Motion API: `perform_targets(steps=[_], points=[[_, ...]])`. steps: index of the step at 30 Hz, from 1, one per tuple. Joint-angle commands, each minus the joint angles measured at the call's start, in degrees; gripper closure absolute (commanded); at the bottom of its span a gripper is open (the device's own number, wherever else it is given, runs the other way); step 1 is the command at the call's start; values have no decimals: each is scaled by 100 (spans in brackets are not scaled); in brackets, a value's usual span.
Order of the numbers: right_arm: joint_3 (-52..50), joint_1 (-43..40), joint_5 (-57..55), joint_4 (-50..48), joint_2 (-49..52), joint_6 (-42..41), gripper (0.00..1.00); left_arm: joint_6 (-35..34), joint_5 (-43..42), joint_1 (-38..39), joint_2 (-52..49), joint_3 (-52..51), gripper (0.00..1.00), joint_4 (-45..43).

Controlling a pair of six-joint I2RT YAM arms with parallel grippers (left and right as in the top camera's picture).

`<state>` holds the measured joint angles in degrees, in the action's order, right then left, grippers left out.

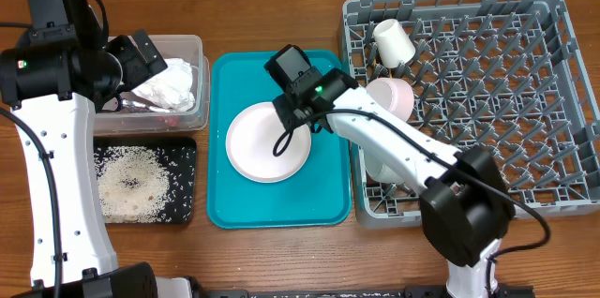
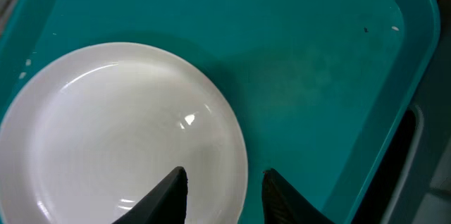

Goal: Sort waste into correct bins and load items into the dishwasher
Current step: 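Slide the pink plate to the tray edge and grip its rim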

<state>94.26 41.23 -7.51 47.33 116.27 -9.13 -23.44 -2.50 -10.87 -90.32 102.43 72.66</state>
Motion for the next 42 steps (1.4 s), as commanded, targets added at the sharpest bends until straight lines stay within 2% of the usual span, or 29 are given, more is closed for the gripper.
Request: perform_targets(steps=[1,17,29,33,42], points=[[-31,15,-151,-103,339,48,63,72,37,2,0,92,0,-2],[-68,15,-444,-260,540,44,60,72,37,2,0,92,0,-2],[-533,13,-446,-525,540,46,60,72,37,2,0,92,0,-2],[-577,15,-444,-555,540,44,71,72,37,2,0,92,0,-2],[-581,15,138,-459,581,37,72,72,37,2,0,92,0,-2]])
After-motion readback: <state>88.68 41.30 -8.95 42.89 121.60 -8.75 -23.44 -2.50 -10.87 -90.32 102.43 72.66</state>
